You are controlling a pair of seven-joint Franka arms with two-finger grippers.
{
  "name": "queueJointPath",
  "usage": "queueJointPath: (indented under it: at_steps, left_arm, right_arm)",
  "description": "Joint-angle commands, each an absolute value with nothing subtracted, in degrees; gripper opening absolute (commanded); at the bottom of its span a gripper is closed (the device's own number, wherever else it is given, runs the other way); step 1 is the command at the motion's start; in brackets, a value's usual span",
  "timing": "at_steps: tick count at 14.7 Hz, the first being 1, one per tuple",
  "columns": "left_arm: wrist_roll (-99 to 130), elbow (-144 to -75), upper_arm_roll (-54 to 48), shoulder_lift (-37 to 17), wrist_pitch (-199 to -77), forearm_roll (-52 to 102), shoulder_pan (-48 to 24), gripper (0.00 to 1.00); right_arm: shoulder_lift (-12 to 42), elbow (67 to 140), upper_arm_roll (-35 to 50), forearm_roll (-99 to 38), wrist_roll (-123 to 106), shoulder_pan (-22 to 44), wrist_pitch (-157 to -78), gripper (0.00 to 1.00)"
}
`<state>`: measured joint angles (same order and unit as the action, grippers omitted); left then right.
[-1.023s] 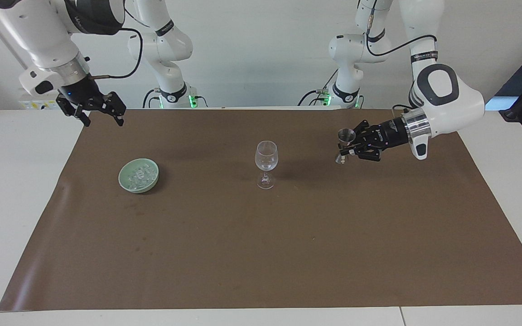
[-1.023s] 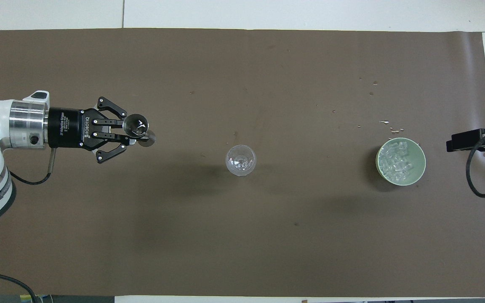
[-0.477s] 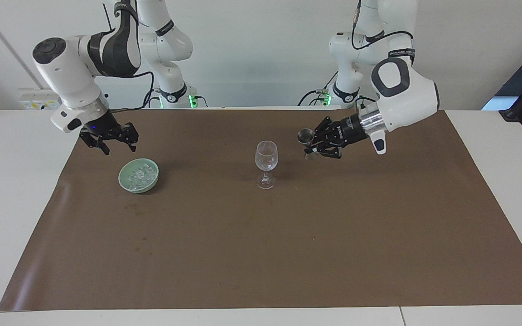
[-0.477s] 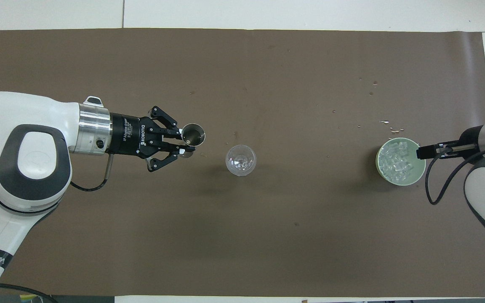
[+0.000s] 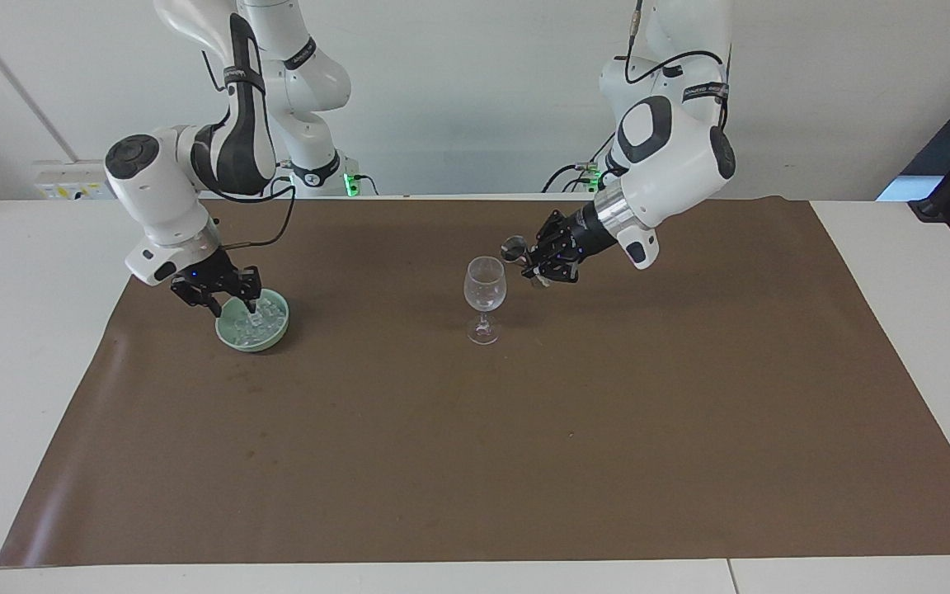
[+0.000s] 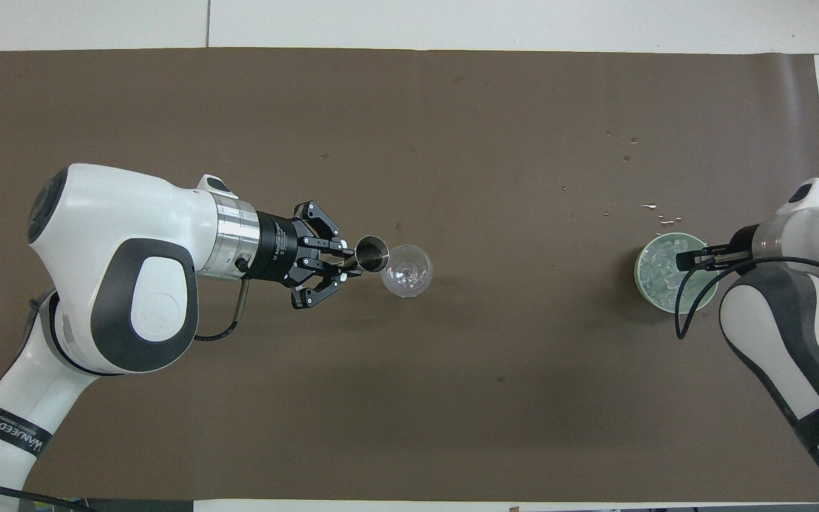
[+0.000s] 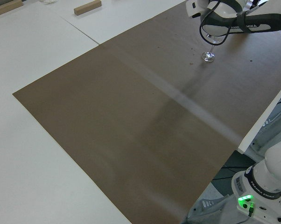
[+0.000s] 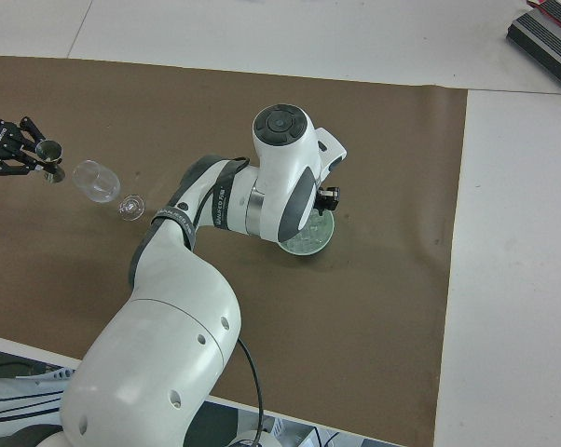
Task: Pour wine and add ice with both arms
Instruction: 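Tilt the jigger over the glass while the right gripper grasps ice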
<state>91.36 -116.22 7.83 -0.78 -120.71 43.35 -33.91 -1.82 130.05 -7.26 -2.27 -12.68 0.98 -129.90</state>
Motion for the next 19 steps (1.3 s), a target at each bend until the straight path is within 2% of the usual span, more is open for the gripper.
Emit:
queueJointPath:
  at_steps: [1,6,13,19]
  left_arm:
    - [96.05,-114.09,8.53,-1.75,-121.90,37.20,-36.29,0.00]
    - [102.91,-109.69,8.53,-3.95,-121.90,26.21,-38.76,0.00]
    - [106.17,-109.42,8.35,-3.96,-121.20,12.76,-43.85,0.00]
    - [109.78,-107.14,8.26,-4.48,-120.76,2.91,-45.44,0.00]
  right_arm:
    - [-1.58,131.66,-6.94,-3.43,-14.68,0.18,-131.48,0.57]
    - [-2.11,136.31,-6.94,-3.43,-20.55,0.62,-136.84,0.57]
    - [-3.34,139.48,-6.86,-3.43,-21.27,0.53,-137.99,0.57]
    - [-3.34,139.48,-6.86,-3.43,-21.27,0.17,-138.08,0.53]
